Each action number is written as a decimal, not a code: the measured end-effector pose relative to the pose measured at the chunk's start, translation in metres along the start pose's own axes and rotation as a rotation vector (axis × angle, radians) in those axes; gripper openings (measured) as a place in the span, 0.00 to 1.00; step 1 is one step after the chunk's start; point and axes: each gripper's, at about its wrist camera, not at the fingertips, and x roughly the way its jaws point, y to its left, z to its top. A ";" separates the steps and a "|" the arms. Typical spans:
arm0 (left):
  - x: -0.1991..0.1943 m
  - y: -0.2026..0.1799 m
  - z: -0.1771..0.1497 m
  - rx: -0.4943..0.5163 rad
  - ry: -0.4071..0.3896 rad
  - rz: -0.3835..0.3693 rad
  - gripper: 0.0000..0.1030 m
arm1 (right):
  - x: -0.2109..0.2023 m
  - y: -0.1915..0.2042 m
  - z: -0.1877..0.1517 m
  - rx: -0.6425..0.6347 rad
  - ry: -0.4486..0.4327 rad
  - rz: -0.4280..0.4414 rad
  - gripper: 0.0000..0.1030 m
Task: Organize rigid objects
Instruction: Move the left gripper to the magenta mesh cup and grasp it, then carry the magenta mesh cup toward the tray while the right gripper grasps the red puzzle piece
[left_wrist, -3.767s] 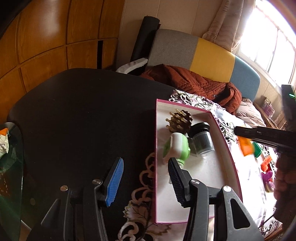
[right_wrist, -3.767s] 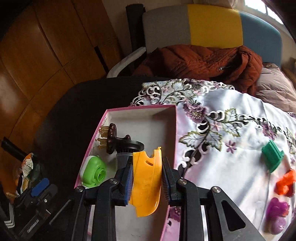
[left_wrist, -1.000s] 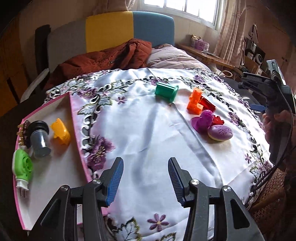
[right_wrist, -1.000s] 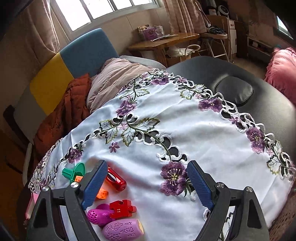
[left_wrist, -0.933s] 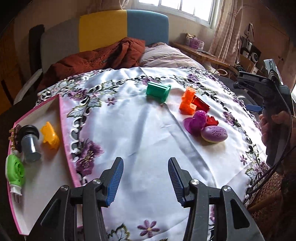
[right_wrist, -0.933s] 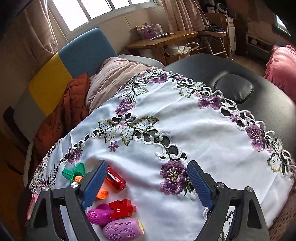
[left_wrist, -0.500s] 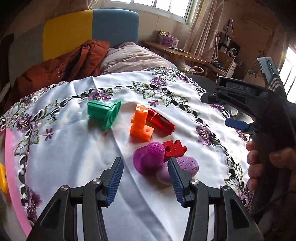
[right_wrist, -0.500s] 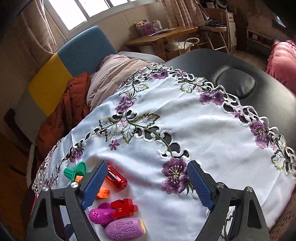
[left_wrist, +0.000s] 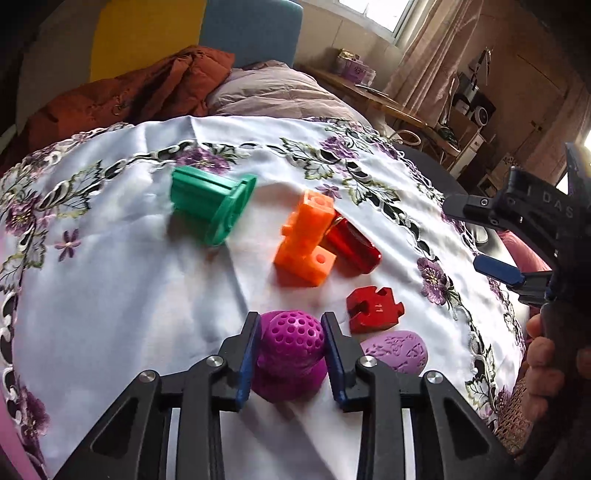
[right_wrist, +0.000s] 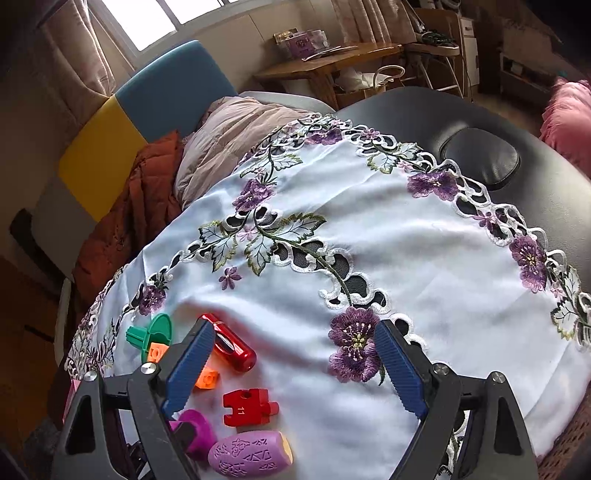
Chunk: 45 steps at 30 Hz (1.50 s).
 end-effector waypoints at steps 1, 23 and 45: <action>-0.007 0.006 -0.004 0.003 -0.014 0.027 0.31 | 0.002 0.002 -0.001 -0.012 0.013 0.004 0.86; -0.068 0.045 -0.072 -0.020 -0.097 0.174 0.31 | 0.050 0.056 -0.047 -0.392 0.268 -0.046 0.76; -0.083 0.044 -0.076 -0.021 -0.130 0.222 0.31 | 0.061 0.072 -0.062 -0.560 0.257 -0.103 0.48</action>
